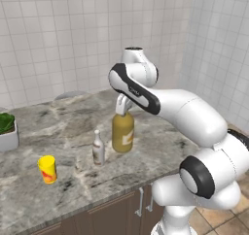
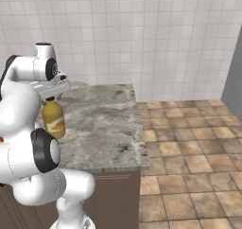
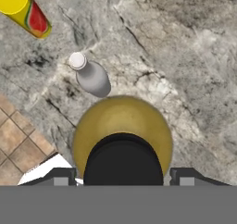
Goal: Place the drinks on the dining counter in a tight cluster.
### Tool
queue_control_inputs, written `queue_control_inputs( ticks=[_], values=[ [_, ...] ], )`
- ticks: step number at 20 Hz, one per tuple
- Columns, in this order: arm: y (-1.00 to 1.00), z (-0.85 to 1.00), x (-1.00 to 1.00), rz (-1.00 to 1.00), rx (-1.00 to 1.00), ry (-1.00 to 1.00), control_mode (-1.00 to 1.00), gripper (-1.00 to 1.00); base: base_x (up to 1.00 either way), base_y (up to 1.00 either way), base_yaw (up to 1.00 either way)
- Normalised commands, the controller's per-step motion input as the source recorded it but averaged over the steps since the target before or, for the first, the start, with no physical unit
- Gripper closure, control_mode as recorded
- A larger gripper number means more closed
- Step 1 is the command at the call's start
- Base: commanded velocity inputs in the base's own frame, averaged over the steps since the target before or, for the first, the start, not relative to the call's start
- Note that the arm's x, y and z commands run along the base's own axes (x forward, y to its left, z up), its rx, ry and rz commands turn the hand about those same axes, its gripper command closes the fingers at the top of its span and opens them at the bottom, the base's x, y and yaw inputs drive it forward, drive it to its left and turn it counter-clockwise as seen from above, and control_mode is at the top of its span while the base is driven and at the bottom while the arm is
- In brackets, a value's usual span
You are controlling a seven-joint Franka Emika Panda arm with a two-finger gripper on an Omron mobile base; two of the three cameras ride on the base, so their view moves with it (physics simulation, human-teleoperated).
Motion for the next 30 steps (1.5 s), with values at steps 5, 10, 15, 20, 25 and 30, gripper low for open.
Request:
queue_control_inputs(
  ticks=[5, 10, 15, 20, 25, 30],
  values=[
    [0.15, -0.17, 0.15, 0.00, 0.00, 0.00, -1.00, 1.00, 0.00, 0.00, 0.00],
    [0.06, -0.15, 0.25, 0.00, 0.00, 0.00, -1.00, 1.00, 0.00, 0.00, 0.00],
    [0.02, -0.24, 0.08, 0.00, 0.00, 0.00, -1.00, 1.00, 0.00, 0.00, 0.00],
    [0.01, -0.37, 0.00, 0.00, 0.00, 0.01, -1.00, 1.00, 0.00, 0.00, 0.00],
    [0.06, -0.21, 0.00, 0.00, 0.00, 0.01, -1.00, 1.00, 0.00, 0.00, 0.00],
    [0.02, 0.00, 0.00, 0.00, 0.00, 0.00, -1.00, 1.00, 0.00, 0.00, 0.00]
  ],
)
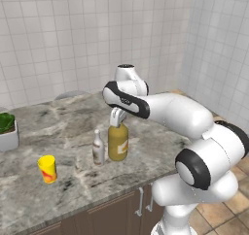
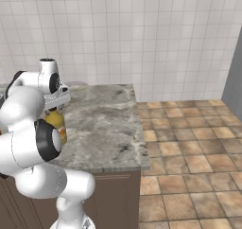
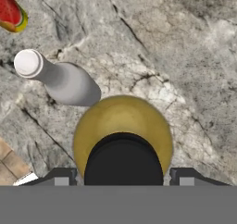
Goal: Place the drinks on the dining counter in a tight cluster.
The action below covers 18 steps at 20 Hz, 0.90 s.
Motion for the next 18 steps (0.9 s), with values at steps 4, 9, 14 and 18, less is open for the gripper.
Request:
queue_control_inputs(
  ticks=[4, 9, 14, 18],
  values=[
    [0.00, -0.14, 0.02, 0.00, 0.00, 0.00, -1.00, 1.00, 0.00, 0.00, 0.00],
    [0.00, -0.22, 0.10, 0.00, 0.00, 0.00, -1.00, 1.00, 0.00, 0.00, 0.00],
    [0.01, -0.09, 0.04, 0.00, 0.00, 0.00, -1.00, 1.00, 0.00, 0.00, 0.00],
    [0.00, 0.00, 0.00, 0.00, 0.00, 0.00, -1.00, 1.00, 0.00, 0.00, 0.00]
  ],
)
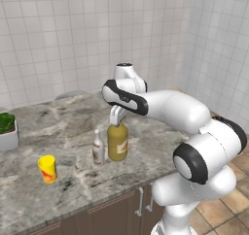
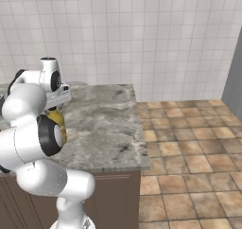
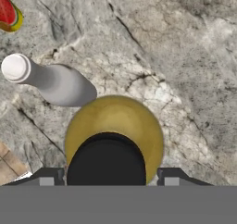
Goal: Place the drinks on the dining counter in a tight cluster.
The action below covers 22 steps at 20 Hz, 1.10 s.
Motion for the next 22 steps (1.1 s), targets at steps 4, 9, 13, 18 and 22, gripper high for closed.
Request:
queue_control_inputs(
  ticks=[4, 9, 13, 18, 22],
  values=[
    [0.00, 0.00, 0.00, 0.00, 0.00, 0.00, -1.00, -1.00, 0.00, 0.00, 0.00],
    [0.00, 0.00, 0.00, 0.00, 0.00, 0.00, -1.00, -1.00, 0.00, 0.00, 0.00],
    [0.00, 0.00, 0.01, 0.00, 0.00, 0.00, -1.00, -1.00, 0.00, 0.00, 0.00],
    [0.00, 0.00, 0.00, 0.00, 0.00, 0.00, -1.00, -1.00, 0.00, 0.00, 0.00],
    [0.00, 0.28, 0.00, 0.00, 0.00, 0.00, -1.00, -1.00, 0.00, 0.00, 0.00]
  ],
)
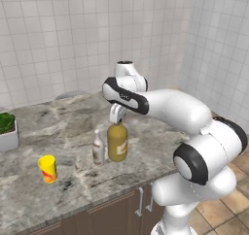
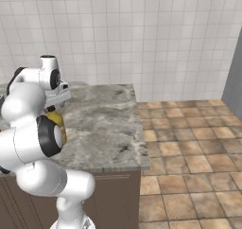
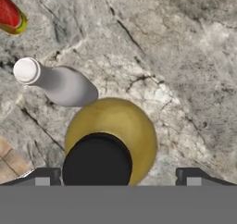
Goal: Place the drinks on the dining counter in a tight cluster.
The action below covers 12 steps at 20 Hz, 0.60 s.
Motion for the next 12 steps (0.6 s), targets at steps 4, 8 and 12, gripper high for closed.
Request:
queue_control_inputs(
  ticks=[4, 8, 12],
  values=[
    [0.00, 0.42, 0.00, 0.00, 0.00, 0.00, -1.00, -1.00, 0.00, 0.00, 0.00],
    [0.00, 0.43, -0.01, -0.03, 0.00, 0.00, -1.00, -1.00, 0.00, 0.00, 0.00],
    [-0.03, 0.36, -0.27, -0.13, 0.00, 0.00, -1.00, -1.00, 0.00, 0.00, 0.00]
  ],
)
